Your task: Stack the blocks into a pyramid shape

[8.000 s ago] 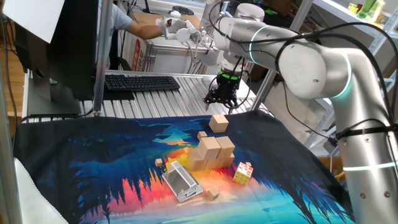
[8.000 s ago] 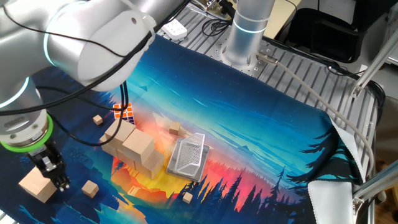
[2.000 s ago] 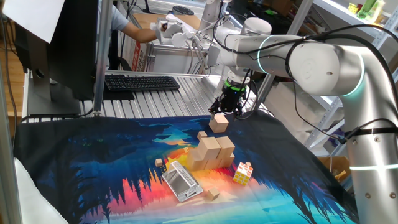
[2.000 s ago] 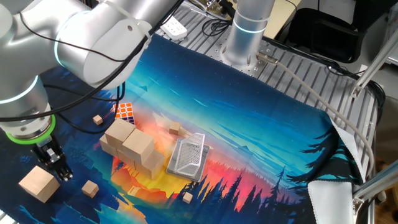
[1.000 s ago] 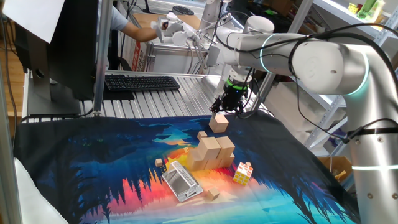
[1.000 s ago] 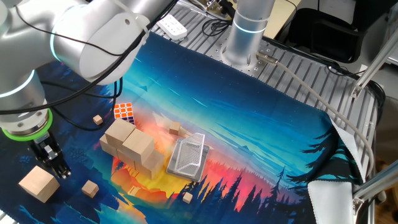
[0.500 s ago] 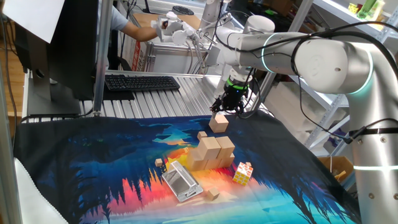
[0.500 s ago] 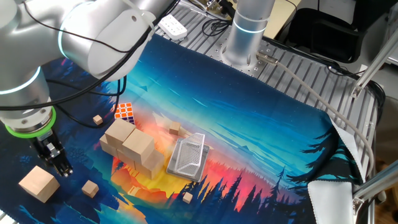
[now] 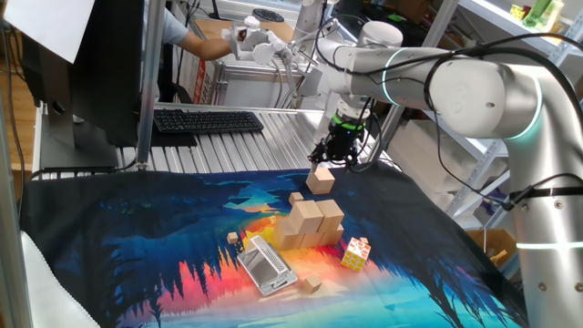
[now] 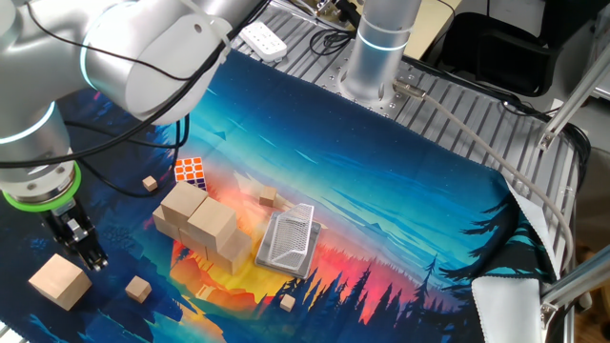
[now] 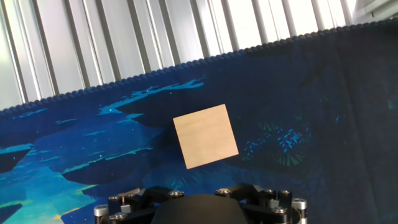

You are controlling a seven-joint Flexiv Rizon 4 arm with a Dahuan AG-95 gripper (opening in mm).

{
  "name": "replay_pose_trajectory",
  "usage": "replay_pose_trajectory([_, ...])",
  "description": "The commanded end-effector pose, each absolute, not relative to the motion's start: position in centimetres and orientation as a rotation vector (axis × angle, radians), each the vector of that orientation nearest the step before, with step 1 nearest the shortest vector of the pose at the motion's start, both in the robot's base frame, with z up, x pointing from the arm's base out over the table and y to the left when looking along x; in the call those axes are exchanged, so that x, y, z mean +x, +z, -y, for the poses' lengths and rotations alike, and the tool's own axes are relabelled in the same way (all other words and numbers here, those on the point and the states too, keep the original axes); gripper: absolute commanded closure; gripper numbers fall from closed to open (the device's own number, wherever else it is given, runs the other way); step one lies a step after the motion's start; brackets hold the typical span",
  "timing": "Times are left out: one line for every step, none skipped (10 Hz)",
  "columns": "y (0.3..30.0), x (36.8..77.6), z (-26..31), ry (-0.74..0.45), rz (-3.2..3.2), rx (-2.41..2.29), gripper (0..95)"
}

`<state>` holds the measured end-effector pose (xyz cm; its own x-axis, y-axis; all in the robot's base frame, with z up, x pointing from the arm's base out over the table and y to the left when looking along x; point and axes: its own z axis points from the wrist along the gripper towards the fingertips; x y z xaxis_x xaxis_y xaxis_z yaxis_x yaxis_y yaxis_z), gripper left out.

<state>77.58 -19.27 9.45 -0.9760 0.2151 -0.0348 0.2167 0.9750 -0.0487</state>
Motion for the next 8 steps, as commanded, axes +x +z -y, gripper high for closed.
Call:
replay_pose_trajectory([9.47, 77.67, 19.16, -0.087, -3.091, 0.344, 0.0])
replay_pose_trajectory([9.57, 77.69, 19.09, -0.089, -3.090, 0.349, 0.0])
replay_pose_trajectory([9.67, 77.69, 19.08, -0.090, -3.090, 0.353, 0.0])
replay_pose_trajectory([9.75, 77.69, 19.09, -0.091, -3.091, 0.355, 0.0])
replay_pose_trajectory([9.79, 77.69, 19.09, -0.092, -3.091, 0.358, 0.0])
replay_pose_trajectory([9.84, 77.68, 19.11, -0.094, -3.091, 0.357, 0.0])
replay_pose_trajectory([9.85, 77.68, 19.13, -0.094, -3.092, 0.356, 0.0])
replay_pose_trajectory([9.83, 77.67, 19.15, -0.094, -3.094, 0.355, 0.0])
